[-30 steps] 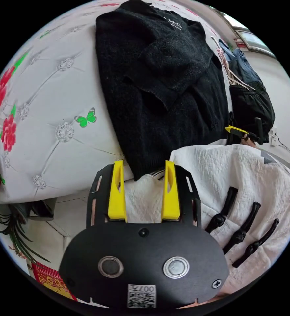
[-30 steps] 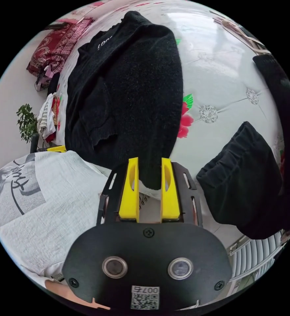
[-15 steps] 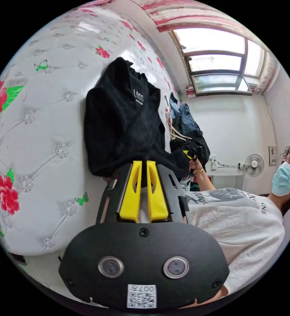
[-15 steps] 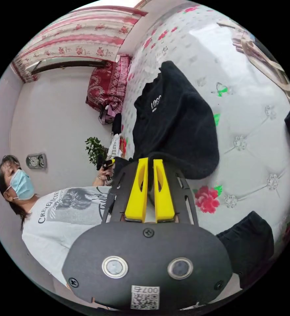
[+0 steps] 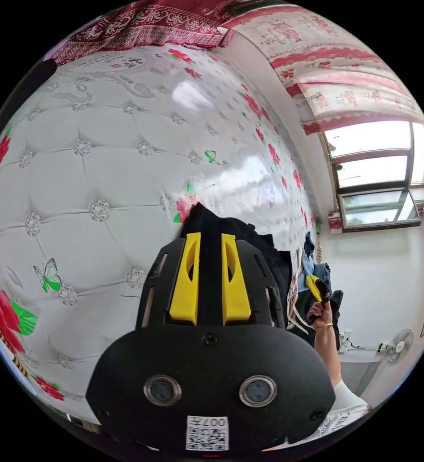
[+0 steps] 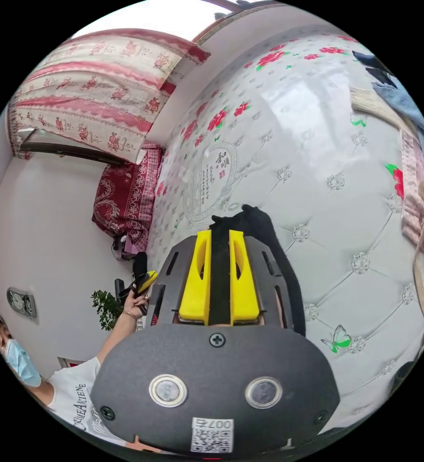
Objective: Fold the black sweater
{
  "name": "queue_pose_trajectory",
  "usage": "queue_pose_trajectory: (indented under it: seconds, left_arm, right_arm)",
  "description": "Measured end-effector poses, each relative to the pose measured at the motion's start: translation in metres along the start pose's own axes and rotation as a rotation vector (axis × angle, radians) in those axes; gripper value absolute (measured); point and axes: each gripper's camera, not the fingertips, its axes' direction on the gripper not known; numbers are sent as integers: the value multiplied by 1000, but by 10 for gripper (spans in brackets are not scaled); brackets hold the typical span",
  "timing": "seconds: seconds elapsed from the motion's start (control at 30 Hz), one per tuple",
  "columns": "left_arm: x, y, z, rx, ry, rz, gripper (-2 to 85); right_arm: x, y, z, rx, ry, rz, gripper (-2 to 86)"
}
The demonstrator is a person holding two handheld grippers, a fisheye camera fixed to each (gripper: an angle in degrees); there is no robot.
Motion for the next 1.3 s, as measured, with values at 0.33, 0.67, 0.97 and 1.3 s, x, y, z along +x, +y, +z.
queue_pose_trajectory:
  seconds: [0.33, 0.67, 0.97, 1.3]
  left_arm:
    - [85, 149, -5, -24, 100, 430, 61]
    - [114, 181, 78, -219, 5, 490, 70]
    - [103, 193, 81, -182, -168, 571, 59]
    - [75, 171, 34, -195, -56, 432, 63]
  right_arm:
    - [105, 217, -106, 204, 98, 214, 102]
    - [147, 232, -52, 83, -147, 343, 116]
    - [110, 259, -61, 139, -129, 218, 36]
    - [-197, 293, 32, -176, 152, -811, 39]
